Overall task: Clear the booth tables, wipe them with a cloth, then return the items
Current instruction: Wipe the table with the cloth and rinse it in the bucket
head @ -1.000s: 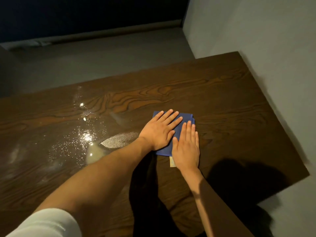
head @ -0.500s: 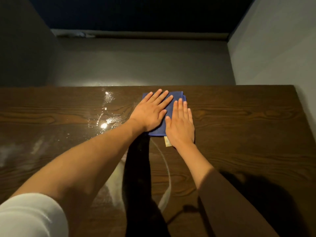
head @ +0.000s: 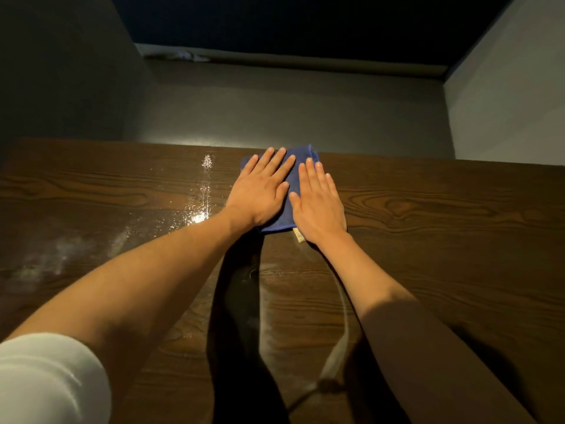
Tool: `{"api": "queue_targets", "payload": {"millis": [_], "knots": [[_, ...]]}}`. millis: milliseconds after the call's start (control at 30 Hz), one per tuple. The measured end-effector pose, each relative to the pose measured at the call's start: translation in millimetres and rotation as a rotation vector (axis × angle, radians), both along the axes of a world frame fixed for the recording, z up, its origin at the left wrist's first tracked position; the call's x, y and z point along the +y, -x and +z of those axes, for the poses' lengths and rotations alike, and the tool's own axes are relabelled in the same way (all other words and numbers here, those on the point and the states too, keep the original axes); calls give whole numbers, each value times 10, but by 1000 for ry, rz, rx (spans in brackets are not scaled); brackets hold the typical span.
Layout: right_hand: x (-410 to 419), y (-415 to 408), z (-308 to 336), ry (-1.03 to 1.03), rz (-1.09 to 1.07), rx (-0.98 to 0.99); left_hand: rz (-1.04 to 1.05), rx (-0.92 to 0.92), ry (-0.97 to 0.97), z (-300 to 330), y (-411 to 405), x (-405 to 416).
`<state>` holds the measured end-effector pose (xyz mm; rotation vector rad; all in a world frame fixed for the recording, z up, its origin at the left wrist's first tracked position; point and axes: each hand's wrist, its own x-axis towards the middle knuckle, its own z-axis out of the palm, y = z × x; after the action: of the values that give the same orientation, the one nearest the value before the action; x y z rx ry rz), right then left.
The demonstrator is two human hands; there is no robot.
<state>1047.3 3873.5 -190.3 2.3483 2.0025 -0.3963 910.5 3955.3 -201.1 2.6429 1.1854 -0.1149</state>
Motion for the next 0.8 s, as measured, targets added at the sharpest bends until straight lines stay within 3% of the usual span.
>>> {"api": "queue_targets", "payload": {"millis": [800], "knots": [[-2105,1615,171,111,-212,95,-238,21,197,134,1465,-1792]]}}
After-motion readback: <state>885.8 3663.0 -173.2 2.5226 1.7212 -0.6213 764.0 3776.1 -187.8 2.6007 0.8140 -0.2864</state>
